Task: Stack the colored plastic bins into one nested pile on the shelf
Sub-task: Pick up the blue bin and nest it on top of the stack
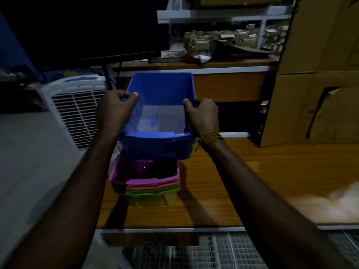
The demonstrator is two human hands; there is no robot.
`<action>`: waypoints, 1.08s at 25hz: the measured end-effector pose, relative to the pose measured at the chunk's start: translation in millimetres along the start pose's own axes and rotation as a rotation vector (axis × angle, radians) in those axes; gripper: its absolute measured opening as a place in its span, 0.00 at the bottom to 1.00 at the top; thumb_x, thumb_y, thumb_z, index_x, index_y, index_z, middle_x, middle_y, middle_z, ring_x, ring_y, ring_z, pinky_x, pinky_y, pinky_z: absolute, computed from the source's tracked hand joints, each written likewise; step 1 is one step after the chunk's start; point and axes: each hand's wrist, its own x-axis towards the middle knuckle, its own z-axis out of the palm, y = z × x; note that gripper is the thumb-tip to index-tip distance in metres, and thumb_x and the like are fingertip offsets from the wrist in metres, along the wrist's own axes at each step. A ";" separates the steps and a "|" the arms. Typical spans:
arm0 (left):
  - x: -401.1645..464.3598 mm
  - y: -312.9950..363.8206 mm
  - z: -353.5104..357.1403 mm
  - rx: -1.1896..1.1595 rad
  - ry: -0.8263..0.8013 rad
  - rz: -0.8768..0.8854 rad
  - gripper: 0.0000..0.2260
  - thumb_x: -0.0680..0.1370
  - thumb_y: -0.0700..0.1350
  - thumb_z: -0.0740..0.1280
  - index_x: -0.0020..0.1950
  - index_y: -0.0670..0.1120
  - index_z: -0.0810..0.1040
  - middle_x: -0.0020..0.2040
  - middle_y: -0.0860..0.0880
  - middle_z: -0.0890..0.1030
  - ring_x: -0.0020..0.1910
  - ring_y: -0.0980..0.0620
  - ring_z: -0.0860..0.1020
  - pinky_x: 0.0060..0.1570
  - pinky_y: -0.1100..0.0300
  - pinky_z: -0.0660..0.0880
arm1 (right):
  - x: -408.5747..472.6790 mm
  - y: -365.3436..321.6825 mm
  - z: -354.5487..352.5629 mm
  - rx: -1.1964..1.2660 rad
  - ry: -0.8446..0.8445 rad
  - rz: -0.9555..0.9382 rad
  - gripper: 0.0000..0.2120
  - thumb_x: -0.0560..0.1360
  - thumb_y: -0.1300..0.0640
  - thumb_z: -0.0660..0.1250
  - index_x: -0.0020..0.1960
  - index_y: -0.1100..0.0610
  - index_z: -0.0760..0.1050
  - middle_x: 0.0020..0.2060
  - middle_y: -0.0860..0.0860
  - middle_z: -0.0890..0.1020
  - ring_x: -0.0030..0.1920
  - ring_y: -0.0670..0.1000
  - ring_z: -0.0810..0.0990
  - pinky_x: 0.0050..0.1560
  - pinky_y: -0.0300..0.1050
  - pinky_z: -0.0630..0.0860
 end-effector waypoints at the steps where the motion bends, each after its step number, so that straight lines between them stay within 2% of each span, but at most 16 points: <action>1: -0.1 -11.3 -7.8 0.022 0.022 -0.012 0.15 0.76 0.56 0.66 0.50 0.47 0.85 0.44 0.46 0.84 0.43 0.45 0.81 0.42 0.52 0.77 | -3.6 -2.3 16.0 0.010 -0.004 -0.003 0.19 0.75 0.46 0.64 0.44 0.62 0.80 0.43 0.59 0.83 0.42 0.56 0.81 0.42 0.49 0.79; 5: -8.7 -57.4 -17.7 0.048 0.047 -0.078 0.14 0.76 0.53 0.68 0.49 0.44 0.86 0.44 0.44 0.85 0.44 0.44 0.82 0.42 0.55 0.75 | -19.6 0.3 62.8 -0.053 -0.086 0.037 0.21 0.73 0.43 0.63 0.45 0.62 0.80 0.46 0.61 0.81 0.43 0.58 0.81 0.44 0.50 0.79; 9: -19.3 -89.1 -9.6 0.077 0.030 -0.122 0.12 0.76 0.51 0.68 0.49 0.44 0.85 0.45 0.44 0.85 0.45 0.44 0.82 0.41 0.59 0.70 | -36.5 8.6 83.3 -0.102 -0.152 0.084 0.19 0.74 0.45 0.65 0.46 0.62 0.80 0.50 0.61 0.80 0.47 0.60 0.80 0.50 0.56 0.80; 11: -23.7 -101.7 -1.8 0.097 0.015 -0.118 0.12 0.77 0.52 0.67 0.49 0.45 0.85 0.45 0.44 0.85 0.45 0.43 0.82 0.40 0.58 0.71 | -42.1 16.3 89.3 -0.139 -0.175 0.115 0.19 0.75 0.47 0.65 0.48 0.64 0.80 0.52 0.62 0.80 0.51 0.61 0.78 0.53 0.57 0.78; 13: -28.1 -110.9 8.2 0.134 -0.011 -0.112 0.12 0.77 0.52 0.66 0.51 0.46 0.84 0.47 0.45 0.85 0.46 0.43 0.82 0.40 0.59 0.71 | -46.3 24.8 94.1 -0.168 -0.194 0.127 0.19 0.74 0.46 0.63 0.45 0.63 0.79 0.48 0.62 0.81 0.50 0.61 0.78 0.52 0.57 0.78; 15: -32.4 -117.7 18.6 0.162 -0.053 -0.119 0.12 0.78 0.51 0.66 0.54 0.46 0.83 0.49 0.45 0.85 0.47 0.44 0.82 0.39 0.59 0.70 | -48.9 35.8 99.8 -0.191 -0.204 0.128 0.20 0.72 0.44 0.61 0.39 0.61 0.78 0.41 0.60 0.82 0.44 0.61 0.80 0.46 0.58 0.80; 17: -35.7 -123.1 27.2 0.176 -0.083 -0.139 0.12 0.78 0.51 0.66 0.55 0.46 0.83 0.50 0.44 0.85 0.47 0.42 0.82 0.39 0.58 0.70 | -51.5 46.7 104.7 -0.203 -0.213 0.157 0.20 0.72 0.45 0.61 0.39 0.62 0.79 0.38 0.60 0.83 0.40 0.60 0.81 0.43 0.57 0.81; 19: -38.6 -127.5 32.9 0.190 -0.100 -0.152 0.13 0.78 0.51 0.66 0.57 0.46 0.82 0.50 0.43 0.85 0.47 0.42 0.82 0.39 0.58 0.70 | -55.2 55.6 109.4 -0.213 -0.221 0.170 0.21 0.72 0.44 0.60 0.40 0.61 0.79 0.40 0.60 0.83 0.39 0.59 0.80 0.42 0.55 0.81; 22: -41.2 -132.5 39.3 0.207 -0.125 -0.186 0.13 0.78 0.51 0.66 0.57 0.46 0.82 0.49 0.42 0.84 0.47 0.42 0.81 0.38 0.58 0.69 | -57.2 80.0 125.2 -0.231 -0.201 0.174 0.27 0.67 0.38 0.52 0.41 0.58 0.79 0.42 0.60 0.82 0.41 0.59 0.80 0.44 0.55 0.81; 24: -43.1 -133.6 42.6 0.221 -0.138 -0.209 0.13 0.78 0.51 0.65 0.57 0.47 0.82 0.49 0.42 0.84 0.48 0.41 0.81 0.39 0.58 0.69 | -57.0 99.1 135.9 -0.254 -0.201 0.195 0.30 0.66 0.37 0.50 0.43 0.59 0.80 0.44 0.59 0.82 0.43 0.59 0.81 0.45 0.55 0.82; 27: -47.5 -135.4 46.2 0.233 -0.144 -0.223 0.12 0.78 0.52 0.65 0.56 0.47 0.82 0.51 0.43 0.84 0.49 0.41 0.81 0.41 0.56 0.71 | -67.2 80.3 121.4 -0.299 -0.248 0.213 0.22 0.73 0.43 0.57 0.47 0.60 0.79 0.49 0.60 0.80 0.47 0.60 0.79 0.48 0.54 0.81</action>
